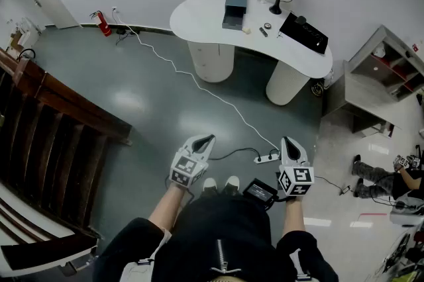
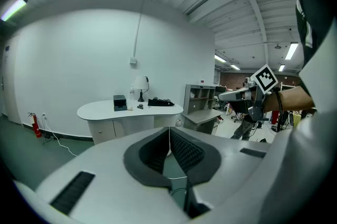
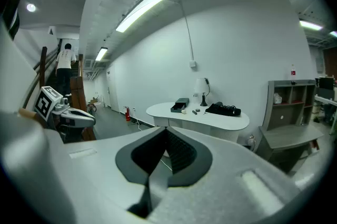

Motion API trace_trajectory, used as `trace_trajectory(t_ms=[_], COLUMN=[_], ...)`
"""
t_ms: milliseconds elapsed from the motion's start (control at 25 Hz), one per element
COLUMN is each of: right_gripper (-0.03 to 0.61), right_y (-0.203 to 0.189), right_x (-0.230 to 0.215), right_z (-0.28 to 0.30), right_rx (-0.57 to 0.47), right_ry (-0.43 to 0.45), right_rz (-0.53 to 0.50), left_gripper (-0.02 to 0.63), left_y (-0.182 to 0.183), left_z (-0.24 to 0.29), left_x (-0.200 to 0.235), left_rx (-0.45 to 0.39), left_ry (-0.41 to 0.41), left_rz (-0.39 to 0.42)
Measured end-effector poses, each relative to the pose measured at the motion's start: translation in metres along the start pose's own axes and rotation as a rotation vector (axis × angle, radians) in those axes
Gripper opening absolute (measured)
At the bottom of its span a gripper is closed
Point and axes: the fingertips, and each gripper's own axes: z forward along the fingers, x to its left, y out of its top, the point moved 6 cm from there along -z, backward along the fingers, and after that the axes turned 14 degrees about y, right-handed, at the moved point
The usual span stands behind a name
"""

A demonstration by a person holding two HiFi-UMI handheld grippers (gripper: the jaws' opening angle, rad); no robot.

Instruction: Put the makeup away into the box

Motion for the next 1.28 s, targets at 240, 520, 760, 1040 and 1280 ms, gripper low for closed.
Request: trace_trajectory(t_ms=[240,520,760,1040,1280], right_gripper=[0.006,0.006,0.006,0.006,0.006], right_y=[-0.003,-0.004,-0.004,-0.009,-0.009], right_x=[0.003,0.002,0.000,-0.016,-0.027], right_z=[-0.010,-0.013,-0.008,0.001,0.013], right_rx=[-0.044,-0.043,-0.038,-0.059,-0.058], right_ry=[-0.034,-0.038,-0.032,-0.007,0.026], right_rz=[0.039,0.028,0.026,0.003,-0.003], left_gripper=[0.014,0.014,0.014,0.014,0.014], left_y=[-0.008,-0.010,-0.009,0.000,0.013], left_z=[-0.012,-0.013,-0.007,0.013,0.026], left_x=[-0.005,-0.006,-0.004,-0.004,-0.003], left_rx=[0.013,0.016,0.016,0.009,-0.014], left_ry=[-0.007,-0.005,-0.007,-0.006,0.042], left_rz=[0.002,-0.005,0.003,0.047,0.043])
